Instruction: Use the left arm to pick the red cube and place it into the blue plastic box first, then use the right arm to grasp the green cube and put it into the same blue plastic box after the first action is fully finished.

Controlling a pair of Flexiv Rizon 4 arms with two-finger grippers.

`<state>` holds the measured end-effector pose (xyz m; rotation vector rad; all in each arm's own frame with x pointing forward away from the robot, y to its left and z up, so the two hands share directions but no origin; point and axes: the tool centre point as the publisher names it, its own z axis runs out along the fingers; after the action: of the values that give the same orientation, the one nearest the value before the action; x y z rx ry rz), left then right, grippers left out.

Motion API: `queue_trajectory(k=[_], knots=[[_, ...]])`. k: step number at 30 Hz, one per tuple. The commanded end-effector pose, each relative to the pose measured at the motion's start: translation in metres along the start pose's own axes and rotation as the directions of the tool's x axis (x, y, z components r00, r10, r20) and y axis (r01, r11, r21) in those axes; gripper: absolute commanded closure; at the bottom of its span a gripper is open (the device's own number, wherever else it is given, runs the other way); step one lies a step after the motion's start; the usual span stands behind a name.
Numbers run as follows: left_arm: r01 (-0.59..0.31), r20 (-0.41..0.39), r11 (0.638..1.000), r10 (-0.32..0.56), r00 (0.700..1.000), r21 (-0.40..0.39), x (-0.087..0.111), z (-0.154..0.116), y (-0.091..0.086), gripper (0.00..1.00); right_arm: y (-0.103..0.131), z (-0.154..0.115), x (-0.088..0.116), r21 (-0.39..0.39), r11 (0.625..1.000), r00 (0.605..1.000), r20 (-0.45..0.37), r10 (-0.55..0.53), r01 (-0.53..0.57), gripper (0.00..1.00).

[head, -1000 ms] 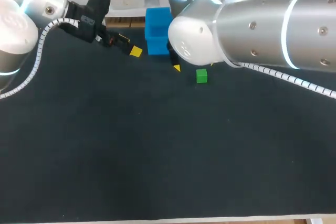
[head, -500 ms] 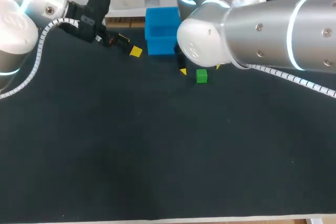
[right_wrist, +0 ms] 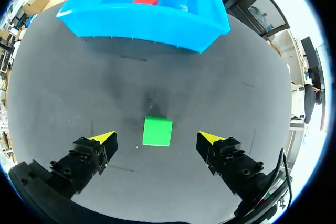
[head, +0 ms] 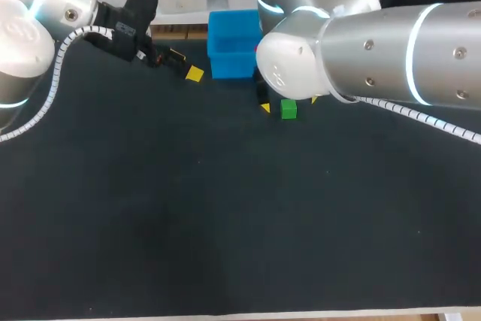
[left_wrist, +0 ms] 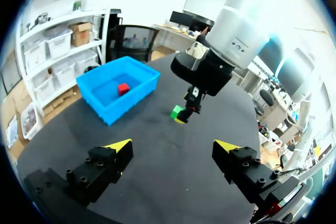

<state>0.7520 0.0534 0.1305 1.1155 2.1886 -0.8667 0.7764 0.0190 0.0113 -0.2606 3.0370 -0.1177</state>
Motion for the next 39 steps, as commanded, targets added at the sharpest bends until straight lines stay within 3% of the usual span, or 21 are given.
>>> queue_trajectory(k=[1,13,25,27,28,31,33,39], knots=[[-0.003,0.005,1.000,0.003,1.000,0.001,0.001,0.000,0.000,0.00,0.000,0.005,-0.009,-0.002,1.000,1.000,-0.014,-0.002,0.002,0.00],[-0.003,0.005,1.000,0.003,1.000,0.001,0.001,0.000,0.000,0.00,0.000,0.017,-0.015,-0.013,1.000,1.000,-0.023,-0.006,0.005,0.00],[-0.003,0.005,1.000,0.003,1.000,0.001,0.001,0.000,0.000,0.00,-0.003,0.030,-0.009,-0.036,0.999,0.999,-0.034,0.014,-0.015,0.01],[-0.003,0.005,1.000,0.003,1.000,0.001,0.001,0.000,0.000,0.00,-0.003,0.031,-0.008,-0.040,0.999,0.999,-0.035,0.015,-0.017,0.56],[-0.003,0.005,1.000,0.003,1.000,0.001,0.001,0.000,0.000,0.00,-0.003,0.032,-0.007,-0.043,0.999,0.999,-0.035,0.017,-0.019,0.64],[-0.003,0.005,1.000,0.003,1.000,0.001,0.001,0.000,0.000,0.00,-0.004,0.033,-0.006,-0.053,0.998,0.999,-0.035,0.021,-0.023,0.79],[-0.003,0.005,1.000,0.003,1.000,0.001,0.001,0.000,0.000,0.00,-0.004,0.034,-0.005,-0.056,0.998,0.999,-0.036,0.021,-0.023,0.98],[-0.003,0.005,1.000,0.003,1.000,0.001,0.001,0.000,0.000,0.00,-0.004,0.033,-0.003,-0.063,0.998,0.999,-0.035,0.019,-0.022,1.00]])
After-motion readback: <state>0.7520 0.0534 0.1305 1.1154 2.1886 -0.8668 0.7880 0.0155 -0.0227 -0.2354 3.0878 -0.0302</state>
